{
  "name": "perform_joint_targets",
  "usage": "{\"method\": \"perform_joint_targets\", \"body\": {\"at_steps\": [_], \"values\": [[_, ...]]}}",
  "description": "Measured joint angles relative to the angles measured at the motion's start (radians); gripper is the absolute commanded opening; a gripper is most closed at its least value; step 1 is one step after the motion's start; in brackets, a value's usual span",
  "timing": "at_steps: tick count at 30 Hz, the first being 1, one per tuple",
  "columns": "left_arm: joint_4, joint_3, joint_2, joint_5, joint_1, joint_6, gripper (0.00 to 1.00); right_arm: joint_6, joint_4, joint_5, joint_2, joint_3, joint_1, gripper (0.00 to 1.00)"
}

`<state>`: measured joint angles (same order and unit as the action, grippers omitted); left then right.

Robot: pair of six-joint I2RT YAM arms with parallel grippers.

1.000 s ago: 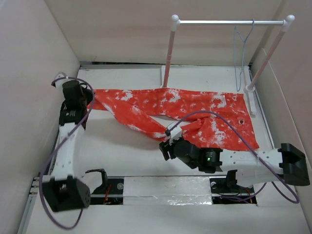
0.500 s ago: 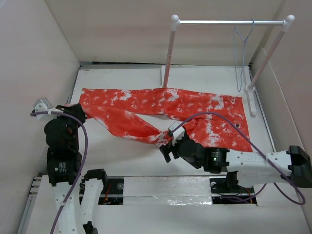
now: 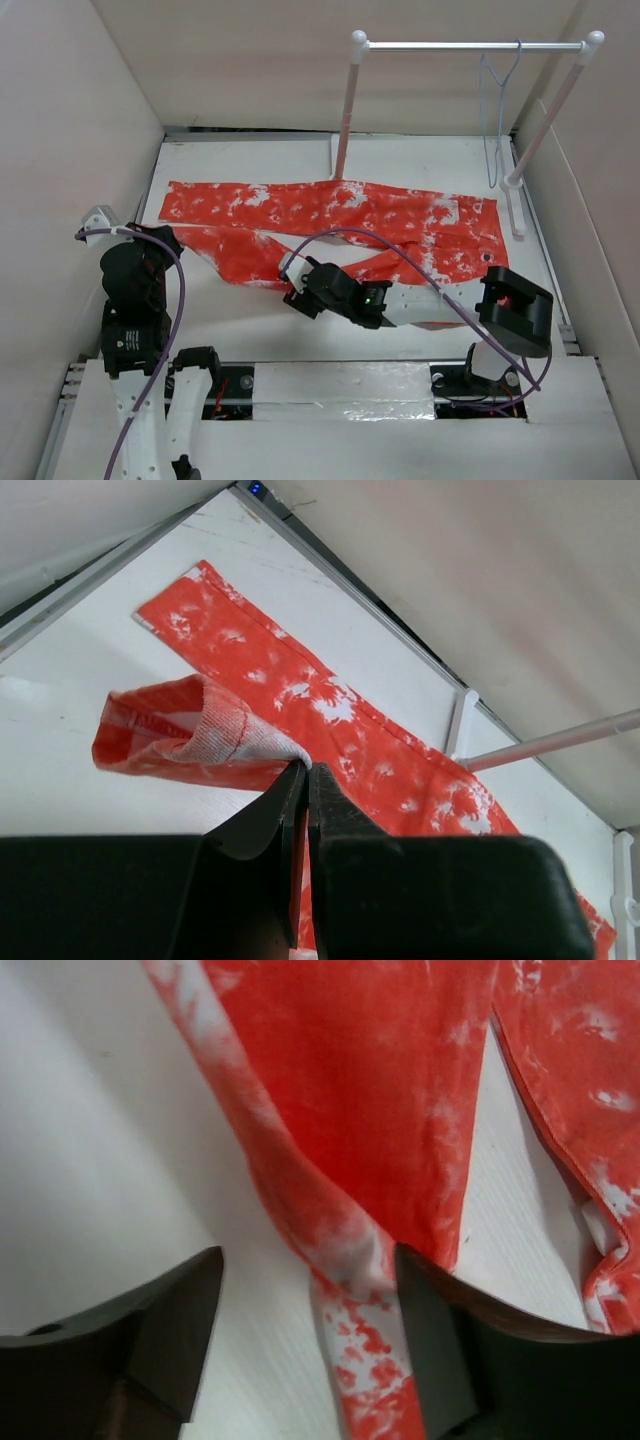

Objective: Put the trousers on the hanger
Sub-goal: Flatten out the trousers at the center of the board.

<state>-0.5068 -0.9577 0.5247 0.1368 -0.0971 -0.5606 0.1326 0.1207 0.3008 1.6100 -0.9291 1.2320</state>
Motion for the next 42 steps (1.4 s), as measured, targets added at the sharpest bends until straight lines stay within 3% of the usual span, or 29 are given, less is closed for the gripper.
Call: {"method": "perform_joint_targets", "body": {"at_steps": [1,2,3,4,9,14,18,21,25,31,37,42], "values": [[-0.005,0.0,-0.003,0.004,0.0,0.003,0.0,0.005,0.008,-0.011,0.013,-0.003,-0.013,0.61],[-0.014,0.0,-0.006,0.009,0.0,0.007,0.0,0.01,0.013,-0.018,0.024,-0.006,-0.027,0.32],[-0.023,0.0,-0.01,0.017,0.0,0.011,0.0,0.019,0.016,-0.024,0.031,-0.007,-0.037,0.12],[-0.031,0.0,-0.014,0.025,0.002,0.016,0.0,0.021,0.021,-0.026,0.032,-0.008,-0.043,0.0],[-0.071,0.0,-0.047,0.09,0.018,0.04,0.0,0.014,-0.029,-0.089,-0.027,0.004,-0.035,0.0],[-0.118,-0.024,-0.064,0.14,0.035,0.068,0.0,-0.022,-0.072,-0.193,-0.351,0.13,-0.019,0.0],[-0.129,-0.047,-0.043,0.132,0.043,0.097,0.0,-0.051,-0.071,-0.289,-0.474,0.118,-0.158,0.0],[-0.119,-0.044,0.007,0.106,0.043,0.104,0.0,-0.055,-0.092,-0.348,-0.363,0.021,-0.32,0.0],[-0.007,0.035,0.135,0.068,0.044,0.092,0.0,-0.051,-0.147,-0.373,-0.035,-0.232,-0.455,0.0],[0.169,0.151,0.522,0.038,0.041,0.021,0.0,-0.047,-0.196,-0.375,0.256,-0.346,-0.536,0.0],[0.204,-0.047,0.982,0.098,0.05,-0.007,0.0,-0.062,-0.205,-0.329,0.316,-0.36,-0.55,0.0],[0.255,-0.246,1.147,0.187,0.063,0.002,0.0,-0.079,-0.204,-0.251,0.315,-0.372,-0.534,0.02]]}}
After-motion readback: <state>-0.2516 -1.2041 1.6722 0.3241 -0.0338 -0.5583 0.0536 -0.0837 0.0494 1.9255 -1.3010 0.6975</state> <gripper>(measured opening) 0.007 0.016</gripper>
